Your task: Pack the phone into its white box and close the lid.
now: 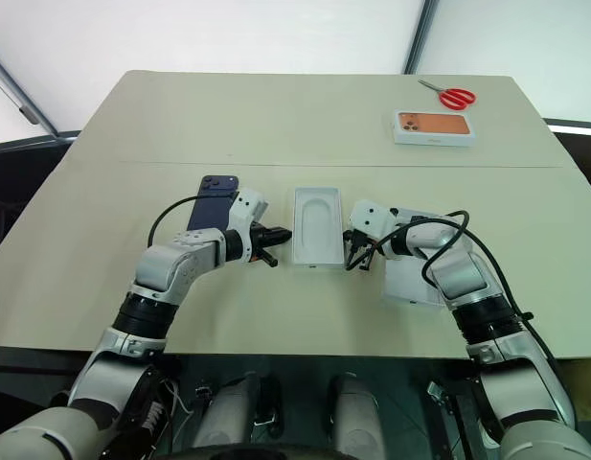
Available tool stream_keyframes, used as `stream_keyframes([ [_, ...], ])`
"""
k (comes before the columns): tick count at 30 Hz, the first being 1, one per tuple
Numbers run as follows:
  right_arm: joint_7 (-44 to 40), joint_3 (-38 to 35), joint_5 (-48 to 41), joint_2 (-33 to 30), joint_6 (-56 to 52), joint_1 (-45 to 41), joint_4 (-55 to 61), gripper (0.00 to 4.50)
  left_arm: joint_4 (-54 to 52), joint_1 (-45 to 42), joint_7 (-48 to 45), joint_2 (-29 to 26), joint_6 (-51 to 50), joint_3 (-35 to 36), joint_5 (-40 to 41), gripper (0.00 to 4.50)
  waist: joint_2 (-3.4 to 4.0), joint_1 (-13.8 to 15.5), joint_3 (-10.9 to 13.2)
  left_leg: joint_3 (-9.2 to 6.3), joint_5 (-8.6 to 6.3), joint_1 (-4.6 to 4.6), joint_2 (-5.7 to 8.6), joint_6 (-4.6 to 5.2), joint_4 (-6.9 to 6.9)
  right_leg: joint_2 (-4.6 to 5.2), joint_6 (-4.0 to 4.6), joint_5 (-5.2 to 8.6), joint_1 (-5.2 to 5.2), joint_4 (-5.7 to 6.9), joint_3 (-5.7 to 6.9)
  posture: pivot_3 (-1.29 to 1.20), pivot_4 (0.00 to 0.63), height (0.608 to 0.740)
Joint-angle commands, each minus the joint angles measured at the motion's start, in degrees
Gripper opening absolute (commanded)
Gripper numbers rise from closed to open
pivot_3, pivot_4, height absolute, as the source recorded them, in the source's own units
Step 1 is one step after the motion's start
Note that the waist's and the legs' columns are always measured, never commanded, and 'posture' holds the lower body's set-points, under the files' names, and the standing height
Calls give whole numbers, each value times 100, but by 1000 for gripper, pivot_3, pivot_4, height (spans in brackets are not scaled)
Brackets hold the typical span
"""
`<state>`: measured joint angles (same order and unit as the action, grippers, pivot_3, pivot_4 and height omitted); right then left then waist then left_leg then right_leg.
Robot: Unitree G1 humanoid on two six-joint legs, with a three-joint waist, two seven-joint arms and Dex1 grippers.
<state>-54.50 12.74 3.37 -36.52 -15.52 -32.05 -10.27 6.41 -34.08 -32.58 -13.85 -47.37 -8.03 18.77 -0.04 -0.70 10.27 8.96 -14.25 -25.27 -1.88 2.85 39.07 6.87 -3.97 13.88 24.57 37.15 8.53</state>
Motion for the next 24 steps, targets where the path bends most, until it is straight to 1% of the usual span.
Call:
stream_keyframes([
  [1,120,-216,53,-163,223,-269,-142,0,-282,62,5,-264,73,336,33,37,0,-4,0,0,0,0,0,0,0,0,0,0,1,0,0,0,150,738],
  [4,125,-303,27,-263,306,-471,-303,0,-454,80,2,-462,-94,671,241,37,0,-7,1,0,0,-1,-1,0,0,0,0,0,3,1,0,0,150,738],
  [7,157,-344,-45,-204,288,-710,-331,0,-629,120,-20,-705,-91,934,307,37,1,-9,1,1,0,-2,-1,0,0,0,0,0,4,1,0,0,150,738],
  [9,292,-392,-282,233,62,-1020,-203,0,-515,52,76,-934,-178,1336,385,37,0,-12,2,1,0,-2,-1,-1,-1,0,0,0,4,1,0,0,150,738],
  [11,364,-388,-412,570,-75,-1187,-129,0,-372,-13,150,-1058,-287,1590,473,37,0,-48,2,1,2,0,-7,-3,-1,-3,1,0,4,2,-1,0,150,738],
  [12,378,-310,-431,764,-97,-1230,-111,0,-316,-20,111,-1152,-228,1661,475,268,0,-38,2,0,3,0,-9,-6,-2,-5,1,0,5,4,-1,0,150,738],
  [14,473,-148,-354,1074,-52,-1303,-159,0,-225,-42,51,-1266,-208,1807,546,932,0,-30,2,1,4,0,-9,-7,-5,-7,1,0,5,4,0,0,150,738],
  [15,482,-124,-356,1172,-55,-1330,-190,0,-194,-57,45,-1287,-248,1871,604,1447,0,-7,2,2,4,-1,-7,-6,-5,-7,1,0,5,4,0,0,150,738],
  [17,337,-133,-561,1361,-225,-1371,-191,547,-155,-80,94,-1314,-231,1948,620,2415,0,25,2,2,3,-5,3,-4,-4,-4,0,0,5,3,1,0,150,738],
  [18,327,-93,-564,1432,-218,-1393,-203,912,-143,-80,121,-1338,-163,1964,582,2989,0,32,2,2,2,-7,5,-2,2,-3,0,0,5,3,1,0,150,738],
  [21,516,67,-396,1711,-21,-1559,-514,2425,-24,-117,117,-1401,-306,2307,822,4472,-1,-11,2,2,-1,-8,10,2,6,1,-1,-1,2,1,1,0,150,738],
  [23,613,199,-293,1912,152,-1649,-685,3413,73,-99,187,-1455,-350,2511,890,4500,0,-34,2,2,-1,-6,4,1,4,-4,-1,-1,4,5,0,0,150,738],
  [24,674,246,-241,1998,242,-1686,-798,3413,123,-100,197,-1466,-445,2632,983,4500,-1,-44,2,2,0,-5,2,0,2,-5,0,0,6,6,0,0,150,738],
])
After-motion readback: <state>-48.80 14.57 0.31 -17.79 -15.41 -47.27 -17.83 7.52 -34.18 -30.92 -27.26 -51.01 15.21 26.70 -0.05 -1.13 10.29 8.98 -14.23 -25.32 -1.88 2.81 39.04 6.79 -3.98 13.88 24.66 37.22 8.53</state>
